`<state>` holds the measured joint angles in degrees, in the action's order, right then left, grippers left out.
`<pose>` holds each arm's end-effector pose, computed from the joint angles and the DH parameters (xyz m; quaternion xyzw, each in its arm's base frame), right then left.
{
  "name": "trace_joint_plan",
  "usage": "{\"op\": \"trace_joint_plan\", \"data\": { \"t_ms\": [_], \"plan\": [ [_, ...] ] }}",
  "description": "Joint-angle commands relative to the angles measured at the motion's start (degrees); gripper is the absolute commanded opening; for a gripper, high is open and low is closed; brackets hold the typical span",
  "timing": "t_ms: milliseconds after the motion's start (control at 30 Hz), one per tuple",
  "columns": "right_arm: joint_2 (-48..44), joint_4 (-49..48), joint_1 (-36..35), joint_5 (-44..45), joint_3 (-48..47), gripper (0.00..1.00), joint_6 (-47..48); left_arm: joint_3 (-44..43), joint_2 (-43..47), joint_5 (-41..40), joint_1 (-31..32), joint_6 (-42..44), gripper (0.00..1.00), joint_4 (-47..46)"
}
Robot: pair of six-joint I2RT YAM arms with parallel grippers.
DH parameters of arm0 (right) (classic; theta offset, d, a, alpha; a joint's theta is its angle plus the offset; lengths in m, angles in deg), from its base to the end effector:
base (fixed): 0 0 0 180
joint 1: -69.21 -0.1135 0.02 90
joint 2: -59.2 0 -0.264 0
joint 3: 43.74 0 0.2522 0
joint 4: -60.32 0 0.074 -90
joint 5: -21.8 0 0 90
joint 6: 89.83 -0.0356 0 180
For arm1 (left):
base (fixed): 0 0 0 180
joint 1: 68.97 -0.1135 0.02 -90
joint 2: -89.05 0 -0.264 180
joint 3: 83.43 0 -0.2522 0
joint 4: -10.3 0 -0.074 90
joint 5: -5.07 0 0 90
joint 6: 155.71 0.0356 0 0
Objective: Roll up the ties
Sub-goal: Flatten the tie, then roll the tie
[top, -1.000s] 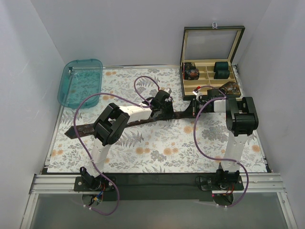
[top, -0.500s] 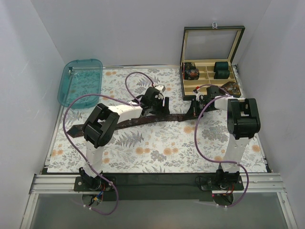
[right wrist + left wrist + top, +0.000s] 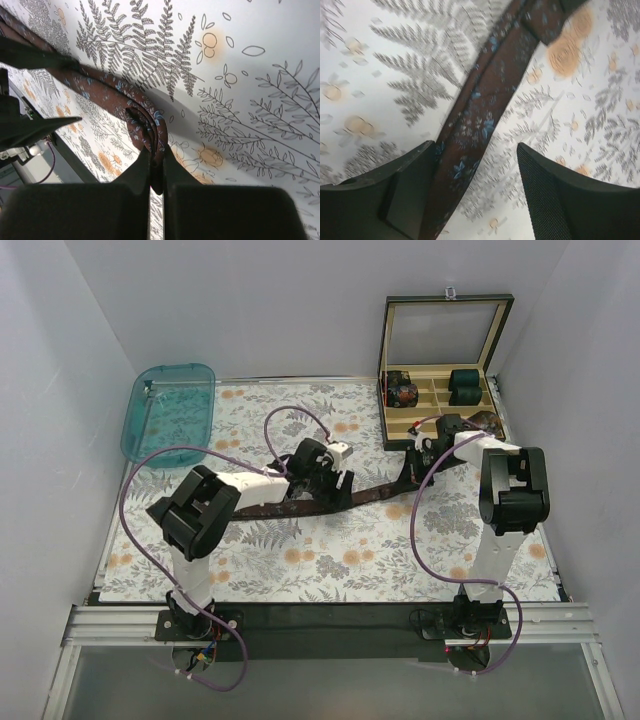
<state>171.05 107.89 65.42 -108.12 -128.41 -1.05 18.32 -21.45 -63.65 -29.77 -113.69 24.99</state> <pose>0.3669 0.0472 0.1456 -0.0662 0.9304 0.3435 0.1098 0.3010 -0.2621 0.1479 -0.0024 0.9167 -0.3731 0.1428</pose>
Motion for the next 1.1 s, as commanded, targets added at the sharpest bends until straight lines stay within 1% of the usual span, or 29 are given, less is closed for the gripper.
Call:
{"op": "trace_joint_plan", "data": {
  "t_ms": [0, 100, 167, 233, 333, 367, 400, 500, 633, 800, 933, 967, 1000, 1033, 1067],
  "plan": [
    [-2.7, 5.0, 0.9, 1.2, -3.3, 0.01, 2.6, 5.1, 5.3, 2.9, 1.9, -0.2, 0.62, 3.6],
    [-2.8, 6.5, 0.9, 1.7, -3.6, 0.01, 3.9, 7.4, 8.2, 1.5, 3.0, -0.8, 0.61, 4.5],
    [-2.8, 6.8, 0.9, 2.7, -3.6, 0.01, 4.6, 8.7, 10.3, -1.6, 3.2, -0.5, 0.61, 4.5],
    [-2.7, 7.0, 0.9, 3.4, -3.7, 0.01, 5.1, 7.5, 10.7, -5.3, 3.2, 1.1, 0.63, 4.5],
    [-2.3, 7.0, 0.8, 4.6, -4.1, 0.01, 5.1, 4.0, 9.5, -8.1, 3.2, 4.3, 0.67, 4.7],
    [-2.4, 6.9, 0.8, 5.5, -4.5, 0.01, 5.1, 2.8, 8.1, -8.5, 3.2, 4.8, 0.73, 4.7],
    [-2.5, 7.0, 0.6, 6.3, -4.8, 0.01, 5.1, 1.9, 7.5, -8.7, 3.2, 5.7, 0.76, 4.8],
    [-3.1, 7.7, 0.6, 9.8, -6.1, 0.01, 5.0, -0.5, 5.3, -9.9, 3.8, 6.8, 0.79, 5.0],
    [-4.4, 8.9, 0.6, 14.5, -7.4, 0.01, 3.7, -0.3, 5.1, -12.0, 4.6, 5.4, 0.79, 5.0],
    [-5.2, 11.5, -0.2, 21.9, -9.3, 0.01, 1.7, 2.0, 5.3, -15.9, 5.0, 3.8, 0.77, 4.1],
    [-6.2, 13.1, -1.4, 28.7, -10.6, 0.01, -0.3, 3.8, 6.5, -20.5, 5.1, 0.3, 0.74, 3.8],
    [-6.2, 13.3, -2.0, 31.1, -11.0, 0.01, -0.4, 3.9, 7.2, -21.2, 5.1, -1.2, 0.71, 3.9],
    [-6.2, 13.6, -2.5, 32.5, -11.3, 0.01, -0.5, 4.3, 7.4, -24.2, 5.0, -2.1, 0.70, 3.9],
    [-6.1, 13.9, -3.0, 34.1, -12.0, 0.01, -1.0, 4.7, 7.7, -25.0, 5.1, -2.7, 0.69, 3.9],
    [-6.1, 14.5, -3.6, 37.7, -12.3, 0.01, -1.2, 4.8, 7.9, -25.3, 5.1, -3.1, 0.67, 4.3]
  ]
}}
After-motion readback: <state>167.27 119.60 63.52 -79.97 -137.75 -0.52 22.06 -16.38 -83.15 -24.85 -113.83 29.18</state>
